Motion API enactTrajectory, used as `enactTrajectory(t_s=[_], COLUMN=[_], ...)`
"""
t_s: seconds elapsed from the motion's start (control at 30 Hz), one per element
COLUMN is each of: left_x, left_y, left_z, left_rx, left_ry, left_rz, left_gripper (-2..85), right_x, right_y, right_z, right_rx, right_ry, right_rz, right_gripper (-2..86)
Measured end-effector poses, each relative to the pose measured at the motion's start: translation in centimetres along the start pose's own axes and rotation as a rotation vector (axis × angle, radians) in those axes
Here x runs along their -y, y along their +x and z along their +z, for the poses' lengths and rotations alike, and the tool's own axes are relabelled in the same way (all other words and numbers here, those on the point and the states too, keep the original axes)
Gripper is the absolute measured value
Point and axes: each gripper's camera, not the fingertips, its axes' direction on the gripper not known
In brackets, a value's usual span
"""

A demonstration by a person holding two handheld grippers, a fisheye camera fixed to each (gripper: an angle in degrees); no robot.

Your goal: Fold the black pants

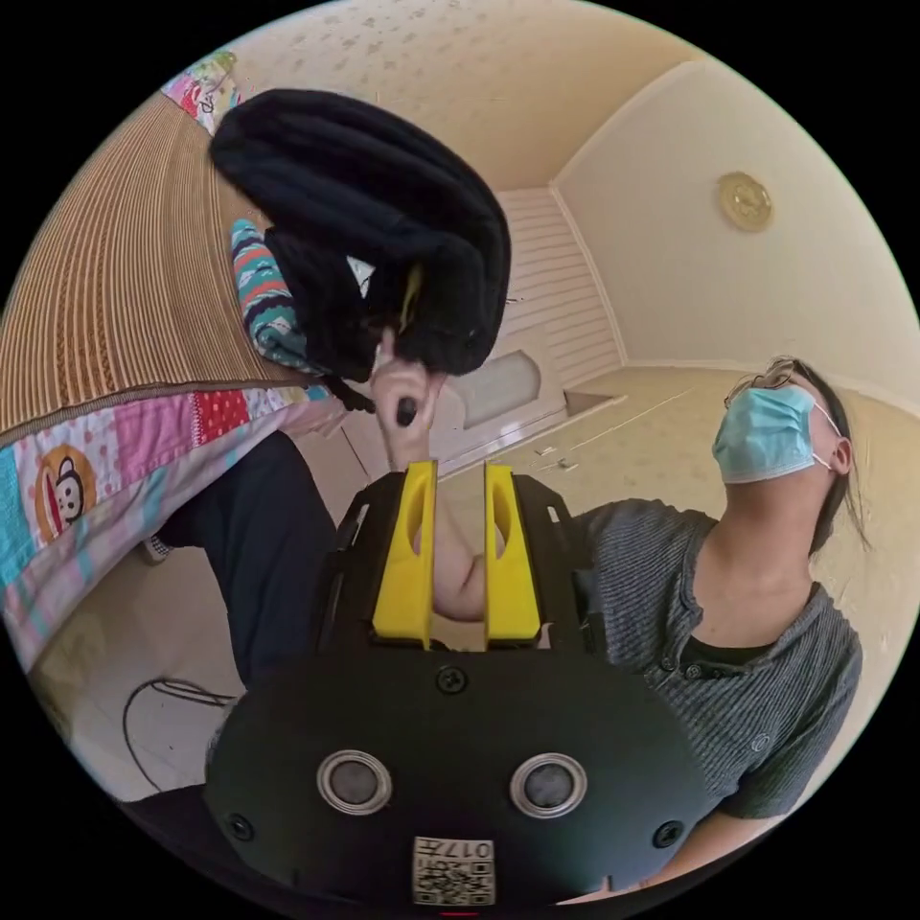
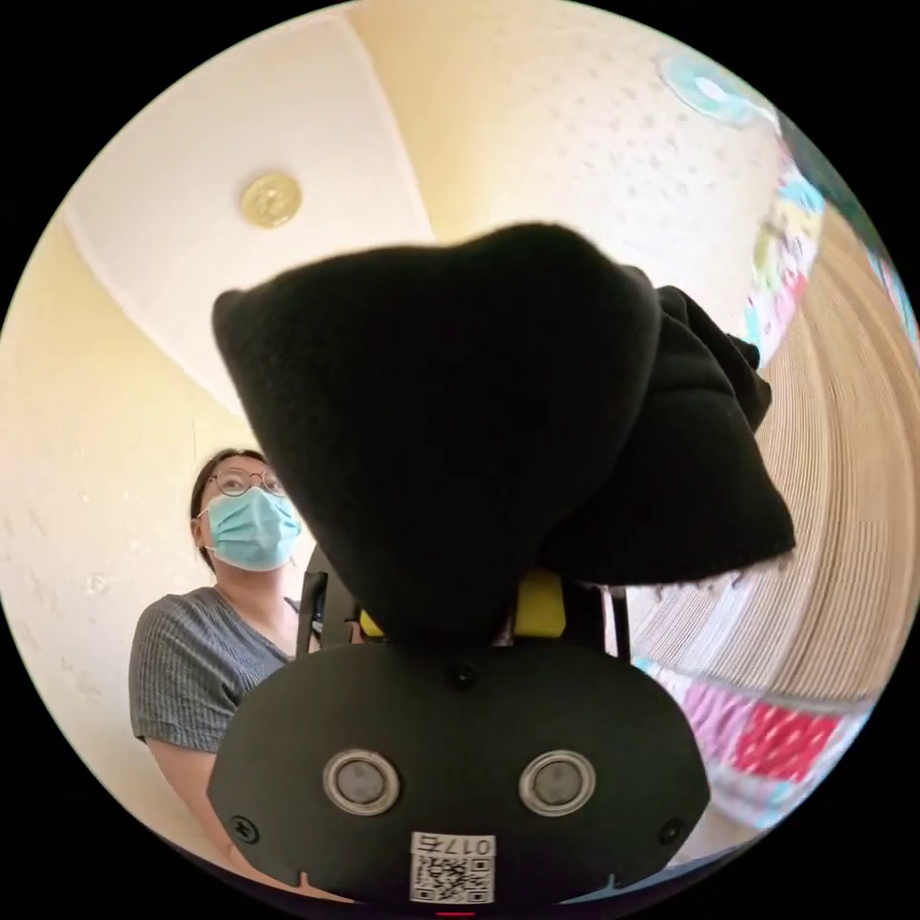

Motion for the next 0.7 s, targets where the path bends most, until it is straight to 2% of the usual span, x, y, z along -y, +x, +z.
enactTrajectory(t_s=[0.1,0.2,0.33,0.5,0.57,0.63,0.7], left_x=[-1.7,-3.2,-4.7,-5.8,-6.0,-6.1,-6.9], left_y=[-0.9,-1.5,-1.4,-1.6,-1.9,-2.1,-1.5], left_z=[0.1,-0.2,-0.8,-2.0,-2.4,-3.1,-5.5], left_rx=[0.016,0.013,0.073,0.132,0.147,0.19,0.306], left_ry=[0.003,0.026,0.061,0.122,0.141,0.165,0.293], left_rz=[-0.071,-0.123,-0.156,-0.204,-0.215,-0.214,-0.216], left_gripper=[8.8,8.8,8.7,8.8,8.9,8.9,8.7], right_x=[4.0,5.8,2.8,-5.6,-9.0,-13.4,-16.0], right_y=[-0.9,0.7,4.5,1.3,-1.0,-3.5,-4.1], right_z=[-2.2,-5.7,-11.9,-13.5,-12.7,-10.5,-8.8], right_rx=[-0.148,-0.314,-0.62,-0.689,-0.778,-0.882,-0.939], right_ry=[0.126,0.248,0.378,0.397,0.392,0.333,0.273], right_rz=[-0.068,-0.044,0.193,0.113,0.089,0.008,0.004], right_gripper=[18.7,18.6,18.0,13.7,11.5,5.7,3.4])
